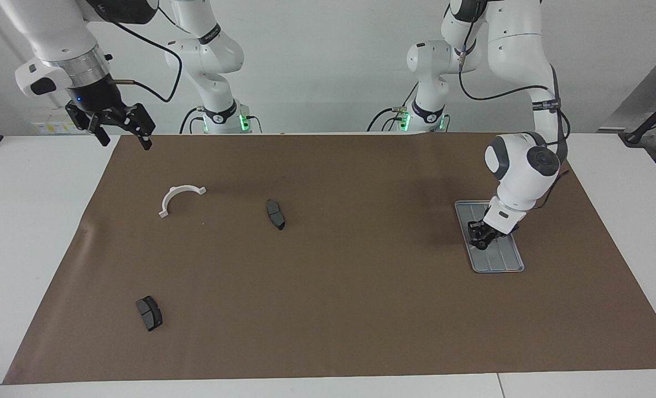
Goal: Place bearing gear from tray to pile
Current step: 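Grasp a black gear in the tray with the left gripper and lift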
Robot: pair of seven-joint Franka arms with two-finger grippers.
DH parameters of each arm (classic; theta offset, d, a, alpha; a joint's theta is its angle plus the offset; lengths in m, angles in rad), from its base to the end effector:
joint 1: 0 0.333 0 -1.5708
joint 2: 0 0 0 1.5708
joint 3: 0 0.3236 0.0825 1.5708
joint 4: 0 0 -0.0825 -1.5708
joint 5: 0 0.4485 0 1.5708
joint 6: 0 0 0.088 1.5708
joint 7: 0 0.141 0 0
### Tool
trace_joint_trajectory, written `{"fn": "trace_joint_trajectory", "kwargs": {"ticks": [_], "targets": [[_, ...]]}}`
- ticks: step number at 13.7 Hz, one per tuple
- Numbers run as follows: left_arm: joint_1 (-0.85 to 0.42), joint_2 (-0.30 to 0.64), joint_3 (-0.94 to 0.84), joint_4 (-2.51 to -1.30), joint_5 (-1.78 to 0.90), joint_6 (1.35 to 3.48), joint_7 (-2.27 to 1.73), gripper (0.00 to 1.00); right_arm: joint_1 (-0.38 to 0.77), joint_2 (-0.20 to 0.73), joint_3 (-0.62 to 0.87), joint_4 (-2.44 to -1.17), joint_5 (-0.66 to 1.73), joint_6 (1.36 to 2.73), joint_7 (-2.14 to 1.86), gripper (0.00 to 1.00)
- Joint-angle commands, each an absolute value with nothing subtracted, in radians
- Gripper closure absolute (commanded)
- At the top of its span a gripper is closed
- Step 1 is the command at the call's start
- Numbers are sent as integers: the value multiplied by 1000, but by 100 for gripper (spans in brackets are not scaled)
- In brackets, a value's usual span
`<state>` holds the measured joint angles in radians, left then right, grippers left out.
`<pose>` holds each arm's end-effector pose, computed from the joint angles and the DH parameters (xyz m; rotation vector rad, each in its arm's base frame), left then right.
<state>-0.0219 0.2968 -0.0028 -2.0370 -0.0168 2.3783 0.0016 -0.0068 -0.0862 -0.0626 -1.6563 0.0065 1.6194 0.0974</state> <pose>0.6487 -0.0166 0.2311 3.1275 -0.0223 0.0694 0.5962 -0.0419 0.6087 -3.1172 0.2607 -0.0766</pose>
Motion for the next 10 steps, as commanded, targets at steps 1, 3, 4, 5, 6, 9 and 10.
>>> {"fn": "trace_joint_trajectory", "kwargs": {"ticks": [1, 3, 4, 5, 6, 9, 10], "targets": [[-29, 284, 6, -2066, 2, 2401, -17, 84, -11, -95, -58, -1671, -9, 1635, 77, 0], [-29, 294, 5, -2024, 0, 2385, -17, 94, -11, -95, -58, -1671, -9, 1634, 77, 0], [-38, 301, 5, -1984, -5, 2373, -21, 95, -11, -95, -58, -1671, -9, 1634, 75, 0], [-49, 311, 5, -1945, -8, 2356, -29, 95, -12, -95, -58, -1671, -9, 1634, 75, 0], [-55, 331, 5, -1901, -8, 2339, -41, 95, -12, -97, -58, -1671, -9, 1634, 75, 0], [-147, 339, 6, -1852, -8, 2293, -197, 96, -15, -95, -58, -1671, -9, 1634, 65, 0], [-203, 337, 6, -1853, -8, 2293, -309, 96, -18, -95, -58, -1671, 3, 1634, 63, 0]]}}
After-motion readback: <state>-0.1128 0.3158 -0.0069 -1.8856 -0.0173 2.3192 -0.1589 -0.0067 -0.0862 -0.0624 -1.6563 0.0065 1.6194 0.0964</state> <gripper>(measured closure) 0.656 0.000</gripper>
